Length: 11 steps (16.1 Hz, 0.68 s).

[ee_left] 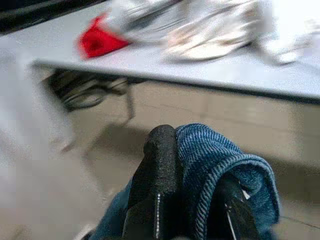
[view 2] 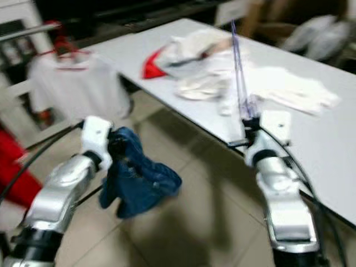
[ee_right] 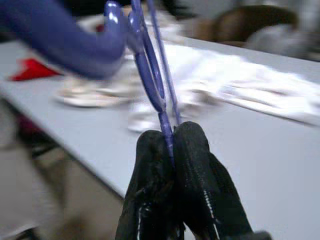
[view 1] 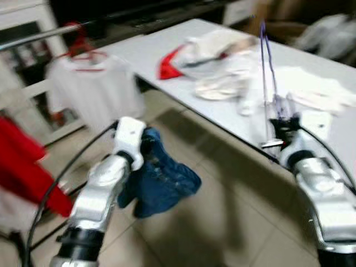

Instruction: Hang hanger

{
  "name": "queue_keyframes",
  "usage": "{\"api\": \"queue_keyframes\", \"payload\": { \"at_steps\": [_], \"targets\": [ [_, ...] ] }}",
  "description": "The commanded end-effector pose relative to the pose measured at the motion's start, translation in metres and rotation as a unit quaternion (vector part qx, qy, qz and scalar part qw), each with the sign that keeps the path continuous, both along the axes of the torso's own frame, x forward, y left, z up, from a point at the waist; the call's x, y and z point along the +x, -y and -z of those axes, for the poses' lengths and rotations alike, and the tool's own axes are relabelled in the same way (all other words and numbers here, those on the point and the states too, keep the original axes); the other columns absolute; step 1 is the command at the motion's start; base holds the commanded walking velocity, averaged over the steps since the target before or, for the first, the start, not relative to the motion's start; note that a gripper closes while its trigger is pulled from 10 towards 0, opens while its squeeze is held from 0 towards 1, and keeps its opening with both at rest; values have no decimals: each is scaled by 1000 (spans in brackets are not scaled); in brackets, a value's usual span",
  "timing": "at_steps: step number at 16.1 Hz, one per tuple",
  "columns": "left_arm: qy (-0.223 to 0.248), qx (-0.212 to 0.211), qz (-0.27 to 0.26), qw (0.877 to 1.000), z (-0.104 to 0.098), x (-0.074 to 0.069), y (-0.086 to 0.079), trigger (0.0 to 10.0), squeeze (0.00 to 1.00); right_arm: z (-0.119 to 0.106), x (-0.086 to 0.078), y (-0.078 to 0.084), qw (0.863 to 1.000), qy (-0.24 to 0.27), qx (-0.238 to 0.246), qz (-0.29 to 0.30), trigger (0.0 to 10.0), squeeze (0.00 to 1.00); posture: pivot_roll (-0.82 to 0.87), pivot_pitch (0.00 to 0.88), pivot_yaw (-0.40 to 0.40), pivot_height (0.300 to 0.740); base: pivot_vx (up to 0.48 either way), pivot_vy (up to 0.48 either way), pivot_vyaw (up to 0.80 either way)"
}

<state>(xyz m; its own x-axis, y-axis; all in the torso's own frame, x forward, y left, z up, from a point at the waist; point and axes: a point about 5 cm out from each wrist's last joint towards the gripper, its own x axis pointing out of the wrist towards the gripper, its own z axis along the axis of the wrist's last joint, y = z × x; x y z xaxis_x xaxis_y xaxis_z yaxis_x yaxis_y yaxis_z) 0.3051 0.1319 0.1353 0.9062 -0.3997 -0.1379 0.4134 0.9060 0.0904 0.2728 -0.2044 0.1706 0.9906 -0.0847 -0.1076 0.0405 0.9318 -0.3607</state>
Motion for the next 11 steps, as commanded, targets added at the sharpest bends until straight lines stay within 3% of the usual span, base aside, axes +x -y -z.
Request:
{"api": "queue_keyframes", "payload": {
  "at_steps": [1, 5, 11],
  "targets": [
    [20, 1, 0, 1000, -9, 3, -3, 10000, 0, -3, -2, -1, 1000, -1, 3, 12, 10000, 0, -113, 0, 33, 740, 0, 0, -800],
    [15, 4, 10, 1000, -7, -2, -1, 10000, 0, -2, -6, 11, 998, -21, -15, 62, 10000, 0, -113, 0, 40, 740, 0, 0, -800],
    [28, 0, 6, 1000, -13, 11, 2, 10000, 0, -7, -2, -2, 999, -10, 14, 37, 10000, 0, -119, 0, 49, 740, 0, 0, -800]
  ]
}}
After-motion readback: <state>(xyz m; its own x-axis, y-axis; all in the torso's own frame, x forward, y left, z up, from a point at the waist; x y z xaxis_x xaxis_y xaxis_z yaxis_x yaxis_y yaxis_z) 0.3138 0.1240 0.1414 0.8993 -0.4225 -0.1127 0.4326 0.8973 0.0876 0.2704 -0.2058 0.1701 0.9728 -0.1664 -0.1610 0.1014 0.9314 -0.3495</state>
